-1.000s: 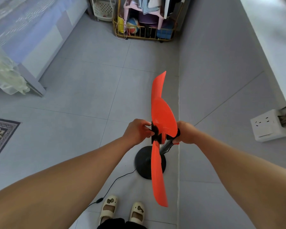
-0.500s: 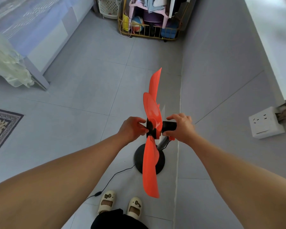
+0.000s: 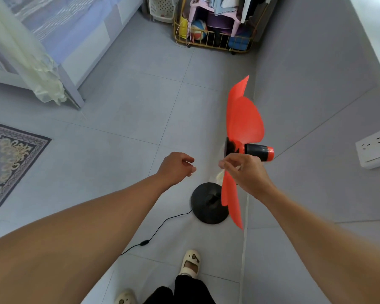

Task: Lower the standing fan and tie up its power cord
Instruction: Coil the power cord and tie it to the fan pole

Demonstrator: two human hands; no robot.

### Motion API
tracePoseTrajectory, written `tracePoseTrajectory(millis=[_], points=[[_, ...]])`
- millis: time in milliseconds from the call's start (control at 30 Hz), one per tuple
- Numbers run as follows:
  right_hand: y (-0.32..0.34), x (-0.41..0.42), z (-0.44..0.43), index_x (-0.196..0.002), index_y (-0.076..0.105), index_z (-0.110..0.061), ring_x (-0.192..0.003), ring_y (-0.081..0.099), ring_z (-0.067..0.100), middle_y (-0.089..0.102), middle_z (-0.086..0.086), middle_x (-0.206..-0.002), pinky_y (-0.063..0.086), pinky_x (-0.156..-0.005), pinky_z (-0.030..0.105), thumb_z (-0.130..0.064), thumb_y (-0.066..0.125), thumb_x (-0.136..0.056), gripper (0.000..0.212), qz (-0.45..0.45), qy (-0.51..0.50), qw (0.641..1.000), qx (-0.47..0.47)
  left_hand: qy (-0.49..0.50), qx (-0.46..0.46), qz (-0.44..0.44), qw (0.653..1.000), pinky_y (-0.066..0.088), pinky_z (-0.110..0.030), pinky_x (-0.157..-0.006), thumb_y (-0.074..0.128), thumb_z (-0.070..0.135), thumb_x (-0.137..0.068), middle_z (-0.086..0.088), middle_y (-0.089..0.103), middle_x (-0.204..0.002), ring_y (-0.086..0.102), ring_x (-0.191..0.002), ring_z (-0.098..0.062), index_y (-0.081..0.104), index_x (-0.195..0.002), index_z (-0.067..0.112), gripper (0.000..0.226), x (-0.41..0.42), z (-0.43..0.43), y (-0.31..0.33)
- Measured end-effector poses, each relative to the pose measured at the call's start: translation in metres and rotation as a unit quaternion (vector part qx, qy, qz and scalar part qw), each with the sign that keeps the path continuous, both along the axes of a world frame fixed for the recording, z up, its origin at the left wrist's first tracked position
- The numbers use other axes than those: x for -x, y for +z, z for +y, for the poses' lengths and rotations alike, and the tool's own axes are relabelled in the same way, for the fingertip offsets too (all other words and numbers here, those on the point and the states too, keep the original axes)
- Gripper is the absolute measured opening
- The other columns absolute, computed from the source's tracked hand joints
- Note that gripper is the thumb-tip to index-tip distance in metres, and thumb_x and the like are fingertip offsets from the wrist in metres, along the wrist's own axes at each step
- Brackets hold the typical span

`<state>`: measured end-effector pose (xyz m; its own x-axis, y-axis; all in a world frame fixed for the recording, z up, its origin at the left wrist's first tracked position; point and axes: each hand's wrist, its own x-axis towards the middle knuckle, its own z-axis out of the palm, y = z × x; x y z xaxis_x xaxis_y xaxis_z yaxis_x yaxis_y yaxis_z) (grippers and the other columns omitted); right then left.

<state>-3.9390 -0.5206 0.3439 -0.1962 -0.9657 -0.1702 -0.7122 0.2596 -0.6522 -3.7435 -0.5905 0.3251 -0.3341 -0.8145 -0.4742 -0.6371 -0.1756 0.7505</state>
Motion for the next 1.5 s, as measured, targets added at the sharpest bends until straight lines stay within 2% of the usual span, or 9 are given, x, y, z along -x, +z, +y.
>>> tracePoseTrajectory(millis=[133,267,567,700,833,1167,1233,1333,1500], points=[[-0.003,-0.066,0.000,-0.090,0.072,-0.023,-0.081,0.064,0.005,0.072,-0.014,-0.087,0.050,-0.076,0.025,-0.033,0.063,-0.091,0.013,0.057,0.063,0.996,0.003,0.028,-0.008,0.002,1.000,0.052,-0.035,-0.090,0.065,0.013,-0.090,-0.013,0.074,-0.104,0.072,-0.094,-0.024,0.065,-0.121,0.005,0.032,-0.071,0.011,-0.013],[-0.034,-0.156,0.005,-0.103,0.068,-0.027,-0.091,0.064,0.007,0.068,-0.017,-0.100,0.051,-0.085,0.030,-0.035,0.062,-0.091,0.015,0.065,0.131,0.986,-0.085,0.057,-0.024,-0.011,0.998,0.050,-0.027,-0.079,0.066,0.011,-0.089,-0.012,0.074,-0.100,0.072,-0.092,-0.024,0.066,-0.119,0.004,0.030,-0.161,0.032,-0.033],[-0.115,-0.294,0.029,-0.125,0.060,-0.029,-0.121,0.055,0.015,0.062,-0.007,-0.129,0.045,-0.100,0.036,-0.032,0.060,-0.092,0.033,0.039,0.192,0.956,-0.218,0.134,-0.088,-0.036,0.986,0.048,-0.026,-0.079,0.065,0.010,-0.090,-0.013,0.073,-0.099,0.066,-0.085,-0.018,0.066,-0.118,0.003,0.029,-0.303,0.086,-0.103],[-0.150,-0.330,0.028,-0.130,0.057,-0.030,-0.126,0.052,0.018,0.059,-0.005,-0.133,0.042,-0.105,0.041,-0.032,0.059,-0.093,0.038,0.060,0.242,0.934,-0.258,0.187,-0.114,-0.037,0.975,0.049,-0.027,-0.081,0.065,0.010,-0.090,-0.013,0.073,-0.099,0.066,-0.084,-0.018,0.066,-0.118,0.003,0.029,-0.344,0.104,-0.137],[-0.203,-0.368,0.021,-0.132,0.055,-0.029,-0.125,0.052,0.019,0.059,-0.003,-0.134,0.041,-0.105,0.042,-0.030,0.057,-0.093,0.039,0.078,0.302,0.907,-0.284,0.254,-0.142,-0.056,0.955,0.051,-0.027,-0.071,0.066,0.012,-0.088,-0.010,0.071,-0.099,0.067,-0.084,-0.019,0.067,-0.117,0.006,0.030,-0.388,0.121,-0.184],[-0.349,-0.455,0.027,-0.133,0.053,-0.029,-0.124,0.051,0.021,0.061,-0.002,-0.131,0.038,-0.106,0.040,-0.028,0.053,-0.095,0.039,0.121,0.393,0.859,-0.305,0.348,-0.200,-0.100,0.911,0.049,-0.044,-0.101,0.067,0.013,-0.086,-0.012,0.070,-0.115,0.064,-0.110,-0.029,0.068,-0.119,0.010,0.033,-0.467,0.161,-0.324],[-0.375,-0.473,0.034,-0.134,0.052,-0.029,-0.125,0.050,0.021,0.061,-0.001,-0.131,0.037,-0.107,0.042,-0.027,0.053,-0.096,0.039,0.121,0.400,0.853,-0.312,0.350,-0.208,-0.118,0.906,0.047,-0.047,-0.102,0.067,0.014,-0.087,-0.012,0.071,-0.111,0.065,-0.108,-0.030,0.068,-0.118,0.012,0.031,-0.480,0.169,-0.351],[-0.413,-0.495,0.045,-0.134,0.052,-0.029,-0.126,0.050,0.022,0.061,-0.002,-0.130,0.037,-0.107,0.042,-0.028,0.052,-0.096,0.038,0.127,0.409,0.847,-0.315,0.353,-0.216,-0.135,0.900,0.051,-0.037,-0.094,0.067,0.013,-0.088,-0.012,0.071,-0.111,0.066,-0.105,-0.029,0.068,-0.118,0.011,0.030,-0.500,0.181,-0.392],[-0.486,-0.536,0.066,-0.138,0.047,-0.030,-0.130,0.046,0.023,0.059,-0.003,-0.136,0.037,-0.107,0.040,-0.030,0.053,-0.095,0.043,0.168,0.434,0.823,-0.325,0.324,-0.232,-0.163,0.902,0.046,-0.041,-0.102,0.065,0.015,-0.090,-0.015,0.069,-0.114,0.059,-0.117,-0.028,0.064,-0.123,0.011,0.033,-0.537,0.205,-0.467]])
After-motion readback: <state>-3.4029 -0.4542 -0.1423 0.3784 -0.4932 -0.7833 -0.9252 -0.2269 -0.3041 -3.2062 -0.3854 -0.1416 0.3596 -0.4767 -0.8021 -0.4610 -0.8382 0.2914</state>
